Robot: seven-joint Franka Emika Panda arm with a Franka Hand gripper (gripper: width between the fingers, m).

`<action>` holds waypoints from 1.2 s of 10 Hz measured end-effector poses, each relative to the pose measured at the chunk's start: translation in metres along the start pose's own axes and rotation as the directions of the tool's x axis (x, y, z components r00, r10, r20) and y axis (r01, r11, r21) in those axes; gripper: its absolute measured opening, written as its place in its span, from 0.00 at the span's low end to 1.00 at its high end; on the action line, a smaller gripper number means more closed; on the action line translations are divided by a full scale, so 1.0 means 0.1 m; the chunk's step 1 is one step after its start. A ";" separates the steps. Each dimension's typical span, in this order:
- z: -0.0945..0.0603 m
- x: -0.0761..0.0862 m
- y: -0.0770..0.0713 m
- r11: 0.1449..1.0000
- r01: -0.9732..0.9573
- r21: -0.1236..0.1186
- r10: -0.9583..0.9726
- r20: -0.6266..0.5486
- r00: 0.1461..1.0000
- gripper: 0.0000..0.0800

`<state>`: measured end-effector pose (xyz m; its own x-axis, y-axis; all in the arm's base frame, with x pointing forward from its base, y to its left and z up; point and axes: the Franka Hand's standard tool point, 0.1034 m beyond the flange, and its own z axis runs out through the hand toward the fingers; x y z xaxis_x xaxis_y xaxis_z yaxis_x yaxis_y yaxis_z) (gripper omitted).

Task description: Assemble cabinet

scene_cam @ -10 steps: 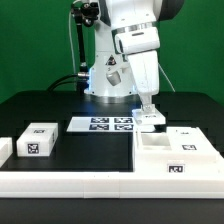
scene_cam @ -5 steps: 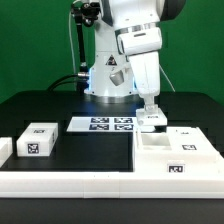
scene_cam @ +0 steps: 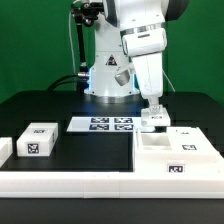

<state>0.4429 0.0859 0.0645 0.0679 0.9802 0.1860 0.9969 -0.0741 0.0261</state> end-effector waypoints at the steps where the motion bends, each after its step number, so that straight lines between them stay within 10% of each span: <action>1: 0.00 -0.03 0.01 1.000 0.014 -0.003 -0.014 0.002 1.000 0.08; 12: 0.02 -0.10 0.11 1.000 -0.018 0.007 0.018 -0.002 1.000 0.08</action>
Offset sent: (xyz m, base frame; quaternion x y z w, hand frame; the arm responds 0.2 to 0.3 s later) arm 0.0068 -0.0062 -0.0008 0.0267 -0.0223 0.0314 0.9989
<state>0.4531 0.0754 0.0605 0.0857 0.9783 0.1888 0.9958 -0.0904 0.0163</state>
